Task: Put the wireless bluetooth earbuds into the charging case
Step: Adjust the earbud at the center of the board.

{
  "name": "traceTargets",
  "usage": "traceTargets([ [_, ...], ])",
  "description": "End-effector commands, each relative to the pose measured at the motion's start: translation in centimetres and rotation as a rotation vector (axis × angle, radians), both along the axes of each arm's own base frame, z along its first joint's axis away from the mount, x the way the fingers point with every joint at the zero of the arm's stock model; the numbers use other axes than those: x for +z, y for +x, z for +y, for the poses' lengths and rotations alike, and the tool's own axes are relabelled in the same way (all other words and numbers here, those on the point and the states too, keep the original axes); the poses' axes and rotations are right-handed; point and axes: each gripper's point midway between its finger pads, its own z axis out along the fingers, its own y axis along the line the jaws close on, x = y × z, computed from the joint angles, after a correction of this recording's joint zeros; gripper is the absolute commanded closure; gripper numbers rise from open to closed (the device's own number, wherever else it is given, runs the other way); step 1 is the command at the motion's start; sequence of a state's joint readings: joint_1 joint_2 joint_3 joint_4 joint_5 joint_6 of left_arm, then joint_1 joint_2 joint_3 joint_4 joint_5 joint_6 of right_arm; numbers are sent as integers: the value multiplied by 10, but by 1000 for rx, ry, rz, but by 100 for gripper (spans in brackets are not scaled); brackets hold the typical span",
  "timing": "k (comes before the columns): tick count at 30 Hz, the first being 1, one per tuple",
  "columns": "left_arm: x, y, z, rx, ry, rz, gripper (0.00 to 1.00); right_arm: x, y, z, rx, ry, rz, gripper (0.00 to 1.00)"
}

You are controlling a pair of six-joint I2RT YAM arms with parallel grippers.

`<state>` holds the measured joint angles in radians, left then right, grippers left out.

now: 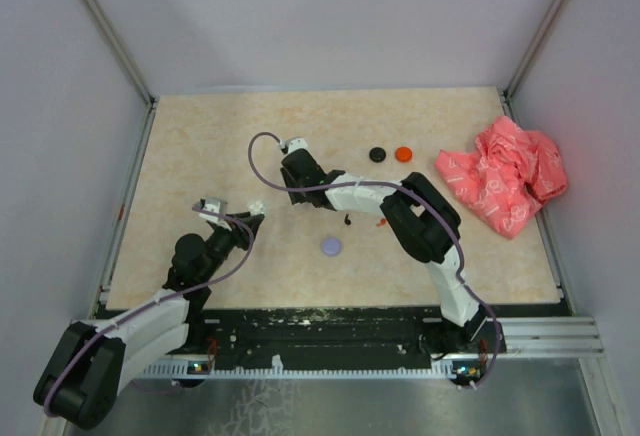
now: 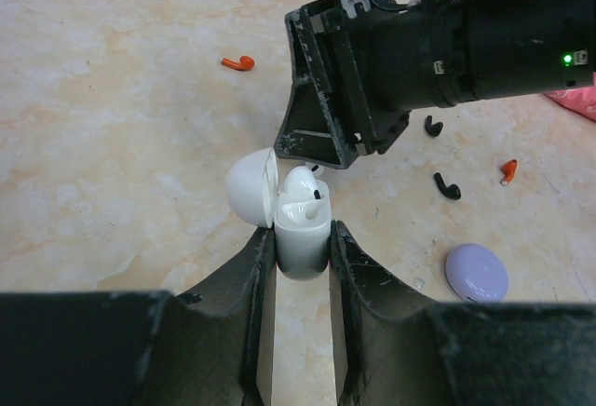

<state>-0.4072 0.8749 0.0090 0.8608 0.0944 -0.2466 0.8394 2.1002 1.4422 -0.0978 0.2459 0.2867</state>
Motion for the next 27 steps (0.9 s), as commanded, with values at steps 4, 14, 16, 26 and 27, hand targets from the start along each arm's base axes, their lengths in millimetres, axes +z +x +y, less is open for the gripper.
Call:
traceTargets([
  [4, 12, 2, -1, -7, -10, -36, 100, 13, 15, 15, 20, -2, -36, 60],
  [14, 14, 0, -4, -27, -11, -41, 100, -3, -13, 5, 96, -123, 37, 56],
  [16, 14, 0, -4, -28, -9, -41, 100, -3, -17, 2, 100, -143, 45, 56],
  [26, 14, -1, -4, -35, -10, -40, 100, 11, -27, -14, 91, -144, 67, 56],
  [27, 14, -1, -4, -34, -10, -42, 100, 11, -28, -14, 91, -141, 73, 56],
])
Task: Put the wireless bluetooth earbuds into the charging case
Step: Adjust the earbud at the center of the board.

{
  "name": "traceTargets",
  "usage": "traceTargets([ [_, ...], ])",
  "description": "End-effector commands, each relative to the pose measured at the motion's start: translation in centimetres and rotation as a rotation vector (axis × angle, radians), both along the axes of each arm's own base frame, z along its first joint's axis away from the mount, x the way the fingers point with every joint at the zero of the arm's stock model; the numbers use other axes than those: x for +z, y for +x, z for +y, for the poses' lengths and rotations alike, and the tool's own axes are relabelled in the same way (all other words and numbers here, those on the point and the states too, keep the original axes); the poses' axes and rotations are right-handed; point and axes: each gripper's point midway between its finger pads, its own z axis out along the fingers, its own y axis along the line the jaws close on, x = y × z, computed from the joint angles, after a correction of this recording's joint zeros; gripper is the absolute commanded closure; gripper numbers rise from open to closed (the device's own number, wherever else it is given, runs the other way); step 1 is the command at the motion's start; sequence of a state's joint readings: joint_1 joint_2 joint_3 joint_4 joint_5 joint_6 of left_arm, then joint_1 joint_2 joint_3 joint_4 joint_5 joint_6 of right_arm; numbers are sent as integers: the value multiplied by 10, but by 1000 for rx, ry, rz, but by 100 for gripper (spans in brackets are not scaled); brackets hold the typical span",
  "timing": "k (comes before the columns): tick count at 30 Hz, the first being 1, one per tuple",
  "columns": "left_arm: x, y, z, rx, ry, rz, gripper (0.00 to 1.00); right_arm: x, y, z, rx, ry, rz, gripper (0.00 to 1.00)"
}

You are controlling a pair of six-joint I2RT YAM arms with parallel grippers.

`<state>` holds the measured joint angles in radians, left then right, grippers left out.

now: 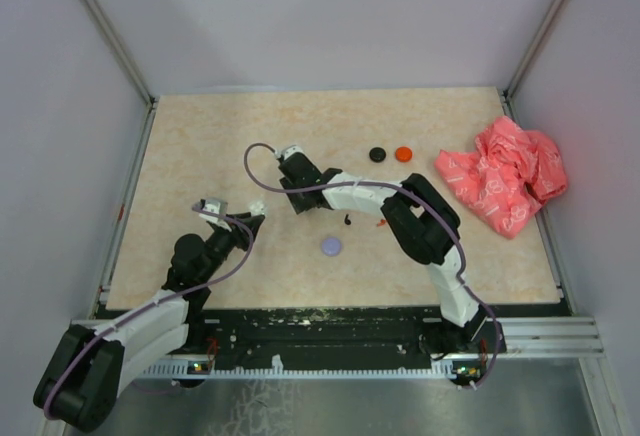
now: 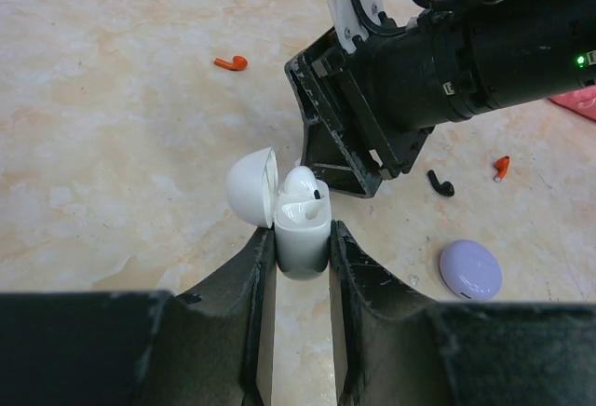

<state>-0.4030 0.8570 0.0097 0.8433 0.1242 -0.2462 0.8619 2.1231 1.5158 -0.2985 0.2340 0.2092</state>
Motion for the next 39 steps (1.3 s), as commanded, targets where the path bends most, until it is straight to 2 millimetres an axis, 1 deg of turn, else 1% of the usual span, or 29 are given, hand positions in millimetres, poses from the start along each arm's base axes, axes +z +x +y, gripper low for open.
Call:
traceTargets([
  [1, 13, 2, -2, -10, -10, -39, 100, 22, -5, -6, 3, 21, 3, 56],
  [4, 13, 2, -1, -10, -10, -39, 100, 23, -3, -3, -2, 47, 18, 57],
  [8, 14, 2, -2, -11, -11, -41, 100, 24, 0, 6, 12, 68, 39, 57],
  [12, 14, 2, -2, -11, -11, -41, 100, 19, 3, 10, -1, 66, 63, 58],
  [16, 14, 2, -1, -11, -11, -42, 100, 13, 4, 11, -25, 75, 90, 62],
  [24, 15, 2, -1, -11, -11, -42, 100, 3, 9, 8, -78, 69, 112, 67],
  [33, 13, 2, -2, -15, -10, -38, 100, -17, 11, 4, -109, 33, 130, 75],
  [36, 13, 2, -2, -16, -9, -37, 100, -18, 9, 2, -111, 26, 134, 79],
  [39, 13, 2, -3, -18, -8, -39, 100, -13, 9, 1, -111, 32, 127, 83],
])
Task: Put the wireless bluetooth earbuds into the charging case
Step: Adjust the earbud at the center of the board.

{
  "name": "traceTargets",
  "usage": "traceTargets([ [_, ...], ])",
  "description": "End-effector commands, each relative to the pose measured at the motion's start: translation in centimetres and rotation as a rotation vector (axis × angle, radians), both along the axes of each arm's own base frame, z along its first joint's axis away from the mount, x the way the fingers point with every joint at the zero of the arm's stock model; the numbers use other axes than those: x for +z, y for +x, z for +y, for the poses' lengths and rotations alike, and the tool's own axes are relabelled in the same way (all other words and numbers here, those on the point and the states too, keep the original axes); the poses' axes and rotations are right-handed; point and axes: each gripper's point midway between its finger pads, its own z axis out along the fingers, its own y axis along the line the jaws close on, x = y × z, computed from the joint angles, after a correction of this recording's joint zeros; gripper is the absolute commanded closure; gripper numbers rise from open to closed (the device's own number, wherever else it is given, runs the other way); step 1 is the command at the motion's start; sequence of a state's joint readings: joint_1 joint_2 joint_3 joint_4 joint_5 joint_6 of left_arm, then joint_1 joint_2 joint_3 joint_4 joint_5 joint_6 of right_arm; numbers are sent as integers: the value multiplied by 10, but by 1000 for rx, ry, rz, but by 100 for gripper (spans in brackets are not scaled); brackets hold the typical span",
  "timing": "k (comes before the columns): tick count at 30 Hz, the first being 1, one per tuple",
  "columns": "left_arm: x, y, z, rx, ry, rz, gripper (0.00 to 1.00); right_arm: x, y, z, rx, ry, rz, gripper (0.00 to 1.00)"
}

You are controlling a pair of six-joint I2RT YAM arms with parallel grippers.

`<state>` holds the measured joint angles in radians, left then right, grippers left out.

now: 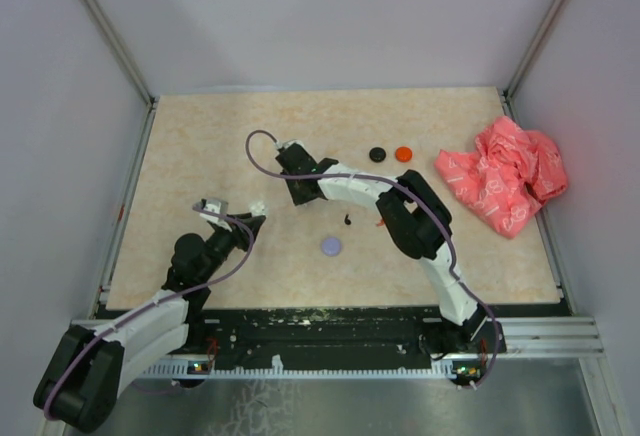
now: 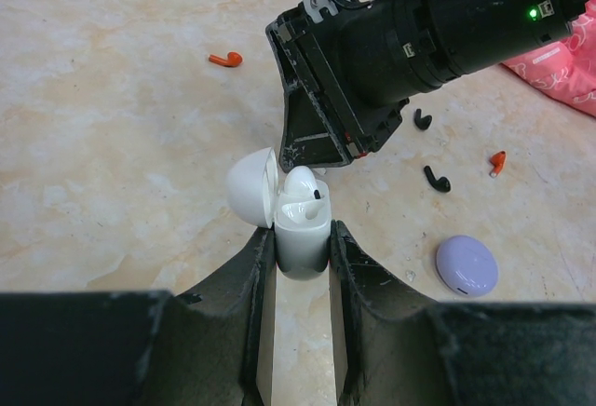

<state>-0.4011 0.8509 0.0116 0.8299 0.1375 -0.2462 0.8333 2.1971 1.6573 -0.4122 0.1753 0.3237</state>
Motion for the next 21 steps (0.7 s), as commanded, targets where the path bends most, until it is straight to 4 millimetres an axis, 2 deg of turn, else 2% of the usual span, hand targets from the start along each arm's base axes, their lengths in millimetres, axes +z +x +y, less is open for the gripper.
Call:
traceTargets([
  [1, 14, 4, -1, -7, -11, -45, 100, -10, -1, -10, -27, -26, 24, 84],
  [4, 15, 4, -1, -8, -12, -48, 100, 4, -2, -11, -20, -1, -3, 84],
  [9, 16, 2, -3, -19, -13, -53, 100, 17, -5, -15, -8, 10, -21, 89],
  [14, 20, 0, -3, -26, -14, -70, 100, 34, -13, -21, 8, 44, -50, 90],
  [21, 20, -1, -6, -46, -12, -74, 100, 22, -34, -40, 25, -11, 1, 88],
])
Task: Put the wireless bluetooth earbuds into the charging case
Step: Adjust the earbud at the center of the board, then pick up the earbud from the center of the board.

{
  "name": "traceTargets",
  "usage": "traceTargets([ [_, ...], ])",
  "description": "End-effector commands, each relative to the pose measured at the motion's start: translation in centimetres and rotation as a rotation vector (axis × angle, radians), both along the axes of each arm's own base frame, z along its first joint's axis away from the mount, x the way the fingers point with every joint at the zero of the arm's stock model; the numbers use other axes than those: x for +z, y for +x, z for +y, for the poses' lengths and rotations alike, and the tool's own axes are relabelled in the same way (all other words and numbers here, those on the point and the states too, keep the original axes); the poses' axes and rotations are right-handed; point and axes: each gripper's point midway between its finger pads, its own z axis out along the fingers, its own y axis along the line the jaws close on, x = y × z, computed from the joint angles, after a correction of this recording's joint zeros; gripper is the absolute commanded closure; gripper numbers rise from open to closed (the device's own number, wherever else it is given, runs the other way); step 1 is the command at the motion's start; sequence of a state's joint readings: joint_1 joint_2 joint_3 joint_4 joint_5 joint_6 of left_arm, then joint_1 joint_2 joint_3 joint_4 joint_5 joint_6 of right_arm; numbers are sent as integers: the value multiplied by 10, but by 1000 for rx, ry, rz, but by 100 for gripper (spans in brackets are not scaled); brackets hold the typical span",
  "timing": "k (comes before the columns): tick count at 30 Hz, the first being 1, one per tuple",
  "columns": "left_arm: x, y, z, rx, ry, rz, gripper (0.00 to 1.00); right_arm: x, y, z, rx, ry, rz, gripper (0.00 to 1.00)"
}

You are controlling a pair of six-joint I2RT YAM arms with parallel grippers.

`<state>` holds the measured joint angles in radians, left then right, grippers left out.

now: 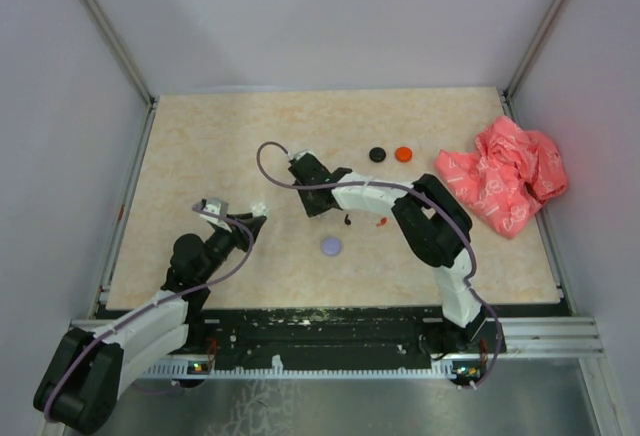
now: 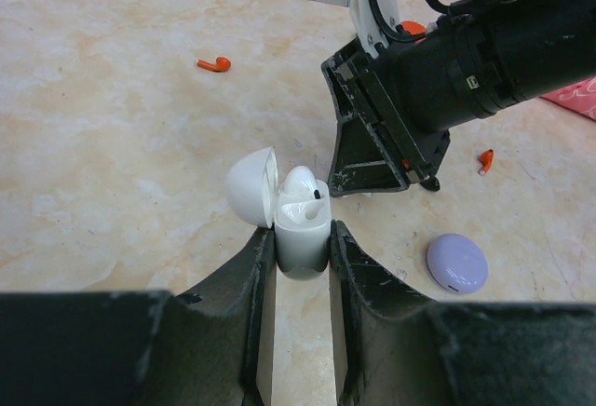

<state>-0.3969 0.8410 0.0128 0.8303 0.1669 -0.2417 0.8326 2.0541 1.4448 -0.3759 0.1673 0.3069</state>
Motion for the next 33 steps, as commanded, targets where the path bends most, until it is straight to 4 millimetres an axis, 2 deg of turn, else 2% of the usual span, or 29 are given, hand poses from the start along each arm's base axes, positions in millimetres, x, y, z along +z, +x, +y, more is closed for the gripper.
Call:
traceTargets([
  [1, 16, 1, -4, -24, -12, -59, 100, 19, -5, -10, 7, 7, -12, 88],
  [7, 17, 1, -4, -29, -11, -60, 100, 15, -19, -21, 23, -53, 31, 78],
  [13, 16, 1, -5, -29, -8, -57, 100, 18, -20, -22, 35, -99, 43, 71],
  [33, 14, 2, -5, -30, -3, -48, 100, 5, -16, -11, 51, -153, 82, 70],
])
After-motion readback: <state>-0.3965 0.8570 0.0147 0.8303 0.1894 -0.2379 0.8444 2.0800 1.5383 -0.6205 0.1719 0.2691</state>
